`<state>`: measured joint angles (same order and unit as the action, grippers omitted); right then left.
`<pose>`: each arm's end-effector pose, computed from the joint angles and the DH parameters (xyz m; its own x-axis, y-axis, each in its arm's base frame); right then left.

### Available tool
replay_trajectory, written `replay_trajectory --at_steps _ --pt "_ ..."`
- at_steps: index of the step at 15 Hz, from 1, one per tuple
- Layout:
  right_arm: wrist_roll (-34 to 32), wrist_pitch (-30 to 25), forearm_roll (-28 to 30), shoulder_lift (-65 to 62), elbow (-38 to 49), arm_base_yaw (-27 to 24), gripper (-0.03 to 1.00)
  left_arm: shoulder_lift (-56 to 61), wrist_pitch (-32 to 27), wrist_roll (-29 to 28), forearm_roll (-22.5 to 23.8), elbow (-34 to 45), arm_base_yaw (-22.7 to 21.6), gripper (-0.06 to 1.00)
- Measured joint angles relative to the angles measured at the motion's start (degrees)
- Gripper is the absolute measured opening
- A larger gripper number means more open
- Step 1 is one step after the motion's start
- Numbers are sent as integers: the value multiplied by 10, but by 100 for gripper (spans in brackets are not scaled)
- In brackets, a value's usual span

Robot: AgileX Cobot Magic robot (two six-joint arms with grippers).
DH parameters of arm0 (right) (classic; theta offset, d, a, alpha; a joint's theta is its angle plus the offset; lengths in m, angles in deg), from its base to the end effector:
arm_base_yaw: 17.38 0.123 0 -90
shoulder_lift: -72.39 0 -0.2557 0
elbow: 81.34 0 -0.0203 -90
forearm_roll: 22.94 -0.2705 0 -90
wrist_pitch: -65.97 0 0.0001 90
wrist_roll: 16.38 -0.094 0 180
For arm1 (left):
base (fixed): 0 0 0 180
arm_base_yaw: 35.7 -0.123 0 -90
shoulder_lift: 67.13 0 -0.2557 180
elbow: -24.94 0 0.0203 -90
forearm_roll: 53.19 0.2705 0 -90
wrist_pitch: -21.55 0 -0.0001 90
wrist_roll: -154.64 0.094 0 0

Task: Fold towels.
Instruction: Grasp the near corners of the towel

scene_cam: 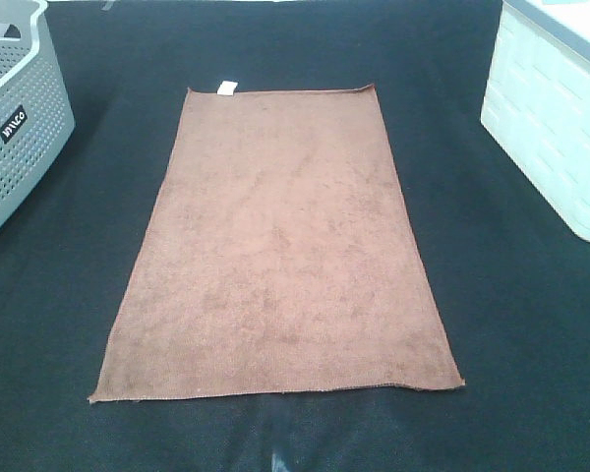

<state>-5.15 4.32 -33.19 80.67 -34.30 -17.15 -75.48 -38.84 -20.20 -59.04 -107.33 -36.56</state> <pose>0.0408 0.0149 0.2888 -0.4289 -0.1105 -0.8966 -0.1924 0.9809 -0.0288 0.0441 -0.0077 0.2863 -0.4408 0.0327 -0.8970 0.0819 0.9966 -0.0039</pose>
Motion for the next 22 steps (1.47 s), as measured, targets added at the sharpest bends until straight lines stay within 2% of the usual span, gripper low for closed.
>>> replay_trajectory --at_steps 22 --pt "0 0 0 0 0 0 77 0 0 0 0 0 0 64"
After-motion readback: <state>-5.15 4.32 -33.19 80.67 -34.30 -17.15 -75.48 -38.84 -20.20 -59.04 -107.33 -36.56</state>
